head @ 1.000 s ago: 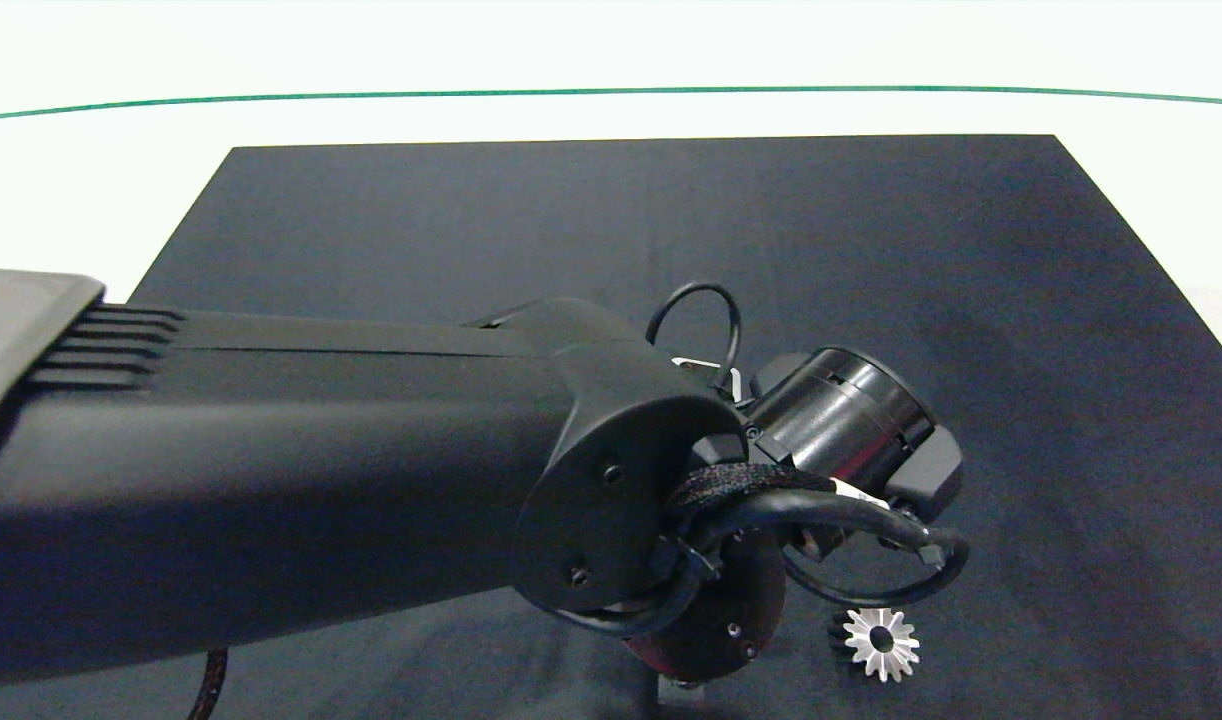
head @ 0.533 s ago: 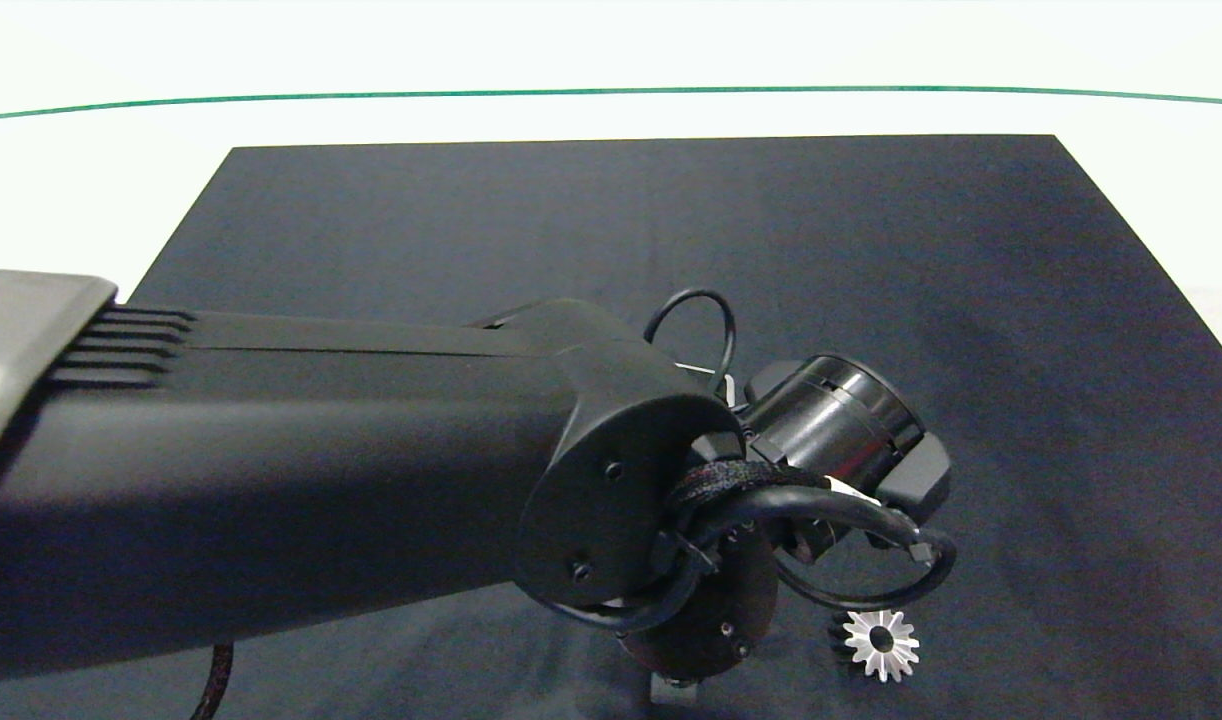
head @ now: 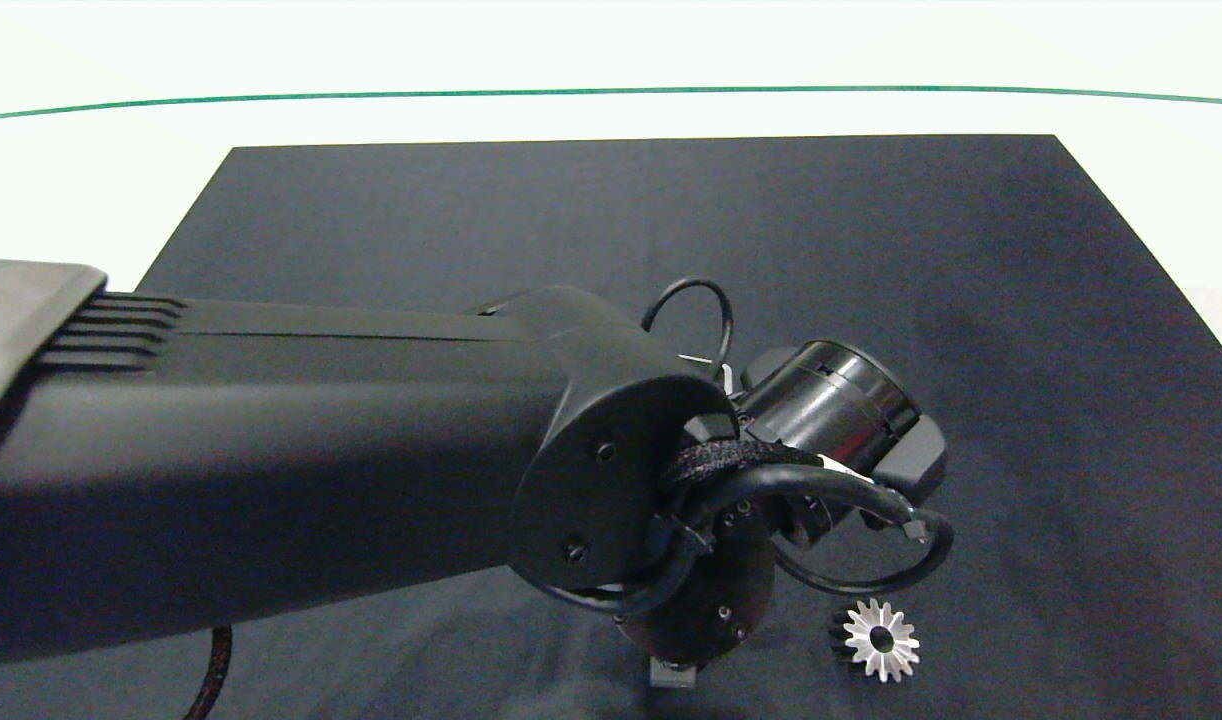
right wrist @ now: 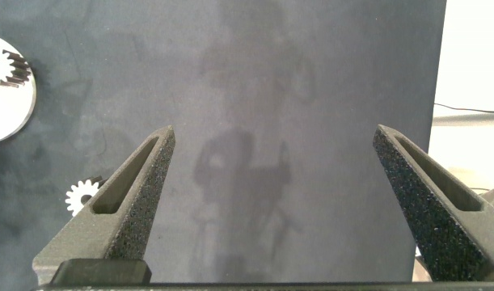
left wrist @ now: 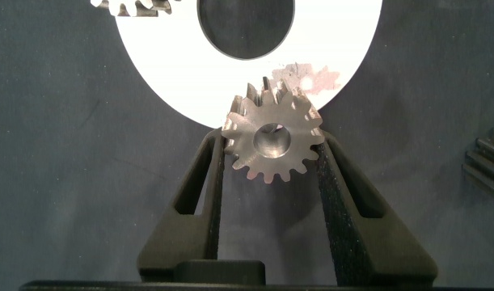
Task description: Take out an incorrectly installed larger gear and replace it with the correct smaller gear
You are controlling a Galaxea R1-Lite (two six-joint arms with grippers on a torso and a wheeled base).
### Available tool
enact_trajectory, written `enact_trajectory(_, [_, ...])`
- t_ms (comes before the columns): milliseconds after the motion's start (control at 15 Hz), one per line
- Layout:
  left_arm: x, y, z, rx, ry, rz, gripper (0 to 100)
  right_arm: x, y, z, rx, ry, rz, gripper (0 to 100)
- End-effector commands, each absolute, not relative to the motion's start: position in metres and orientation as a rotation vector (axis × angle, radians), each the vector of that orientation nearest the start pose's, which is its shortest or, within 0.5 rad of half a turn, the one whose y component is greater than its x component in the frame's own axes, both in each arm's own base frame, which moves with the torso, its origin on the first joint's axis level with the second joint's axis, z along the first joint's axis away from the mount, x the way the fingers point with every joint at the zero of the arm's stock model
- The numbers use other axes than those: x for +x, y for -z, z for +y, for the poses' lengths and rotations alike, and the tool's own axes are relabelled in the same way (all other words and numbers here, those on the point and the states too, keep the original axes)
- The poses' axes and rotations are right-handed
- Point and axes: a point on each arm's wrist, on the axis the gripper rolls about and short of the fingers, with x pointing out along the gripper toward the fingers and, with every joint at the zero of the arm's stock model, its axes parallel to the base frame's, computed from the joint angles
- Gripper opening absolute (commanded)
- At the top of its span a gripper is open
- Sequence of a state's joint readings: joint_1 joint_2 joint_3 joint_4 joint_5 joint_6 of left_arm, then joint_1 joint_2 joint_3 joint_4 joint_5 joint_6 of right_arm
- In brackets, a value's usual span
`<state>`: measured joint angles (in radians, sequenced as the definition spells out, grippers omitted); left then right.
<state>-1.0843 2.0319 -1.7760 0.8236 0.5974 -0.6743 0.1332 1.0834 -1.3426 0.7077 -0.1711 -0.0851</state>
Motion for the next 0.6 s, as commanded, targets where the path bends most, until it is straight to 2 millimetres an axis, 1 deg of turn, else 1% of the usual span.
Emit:
enact_trajectory(67, [0.1827,-0.2102,-0.3195,0.179,0.164,0.807,13,0.1014,-0.3378,0.0097,-0.154,0.018,0.452,100])
enact_trajectory(400, [0.1819,-0.2084,-0.3179,0.193,0.154,0.817,13,0.1014,-0.3378,0.0097,-0.154,0.018,0.452,100])
enact_trajectory(600, [0.1826,-0.2053,-0.3204,0.199,0.152,0.819,13,0.1014,-0.3378,0.0097,-0.154,0.018,0.452,100])
